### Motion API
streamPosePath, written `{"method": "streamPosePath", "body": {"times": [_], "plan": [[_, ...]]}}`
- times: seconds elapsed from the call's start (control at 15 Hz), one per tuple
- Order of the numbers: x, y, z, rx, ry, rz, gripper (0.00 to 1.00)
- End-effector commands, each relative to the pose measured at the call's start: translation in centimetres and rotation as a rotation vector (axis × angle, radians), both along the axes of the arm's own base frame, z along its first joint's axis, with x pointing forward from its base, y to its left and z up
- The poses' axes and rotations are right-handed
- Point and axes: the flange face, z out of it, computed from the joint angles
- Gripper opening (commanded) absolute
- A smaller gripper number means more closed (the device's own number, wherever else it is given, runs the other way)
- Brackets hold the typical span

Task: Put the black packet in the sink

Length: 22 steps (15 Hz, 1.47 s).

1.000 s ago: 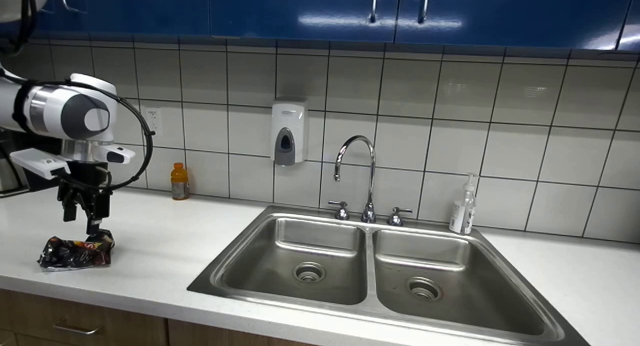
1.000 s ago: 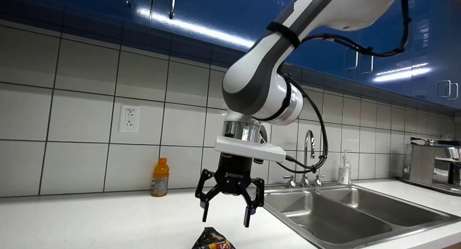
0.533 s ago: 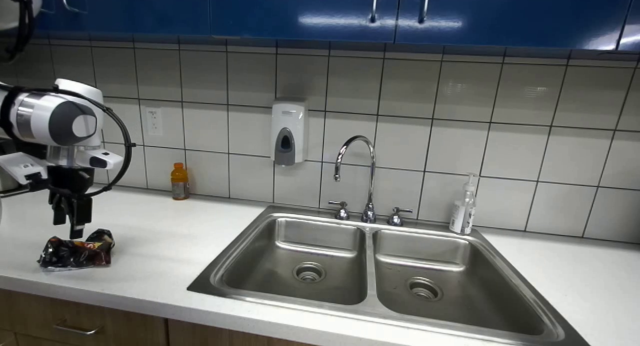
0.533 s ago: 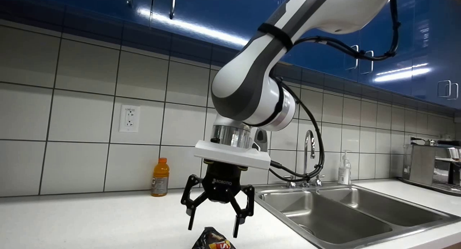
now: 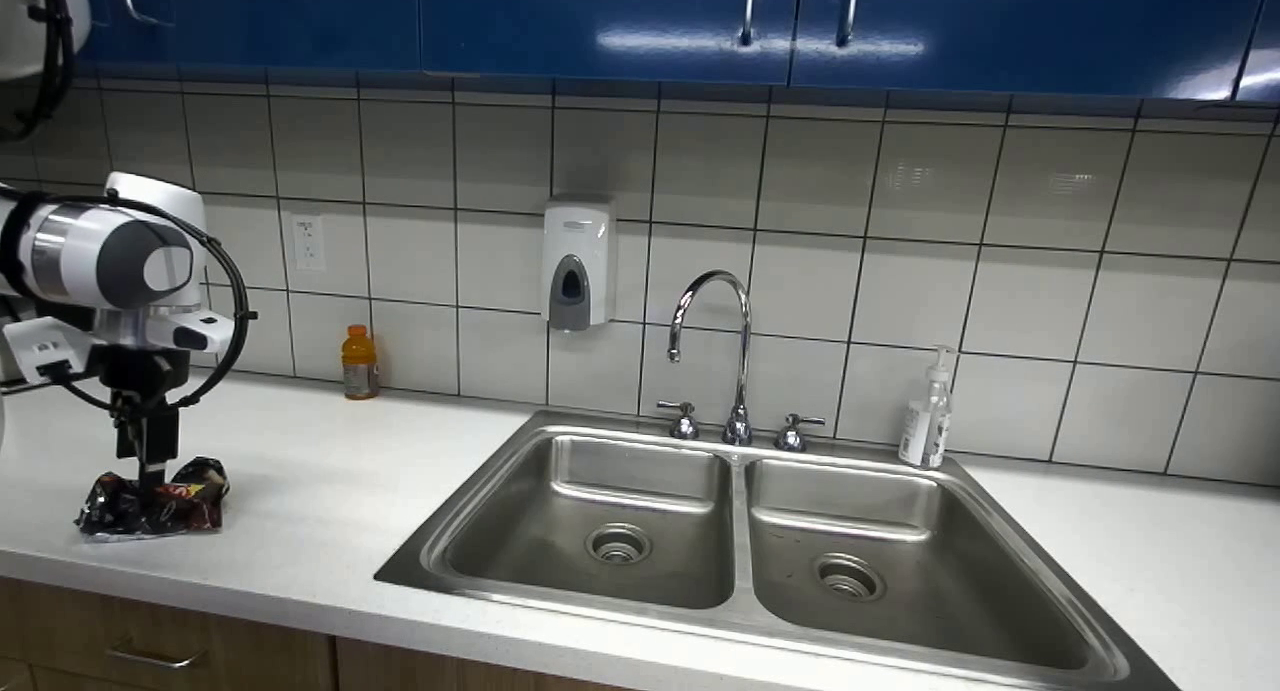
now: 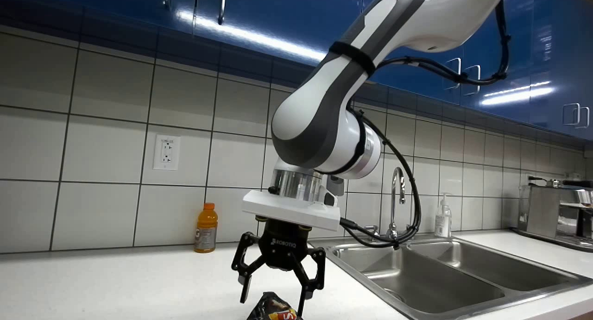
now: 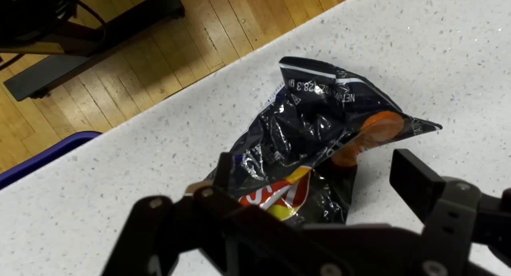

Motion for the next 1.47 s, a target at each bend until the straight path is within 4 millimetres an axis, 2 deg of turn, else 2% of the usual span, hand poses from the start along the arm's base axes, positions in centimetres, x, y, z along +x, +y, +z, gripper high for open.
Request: {"method": "streamPosePath", "body": {"times": [0.0, 0.47, 0.93, 1.4], "plan": [[-0.3, 0.2, -1.2, -0.012, -0.016, -0.049, 1.0], [-0.4, 0.1, -3.5, -0.023, -0.02, -0.095, 1.0], [0.0, 0.1, -2.9, -0.021, -0.059, -0.104, 1.0], [-0.1, 1.0, -2.2, -0.016, -0.077, -0.091, 1.0]]}}
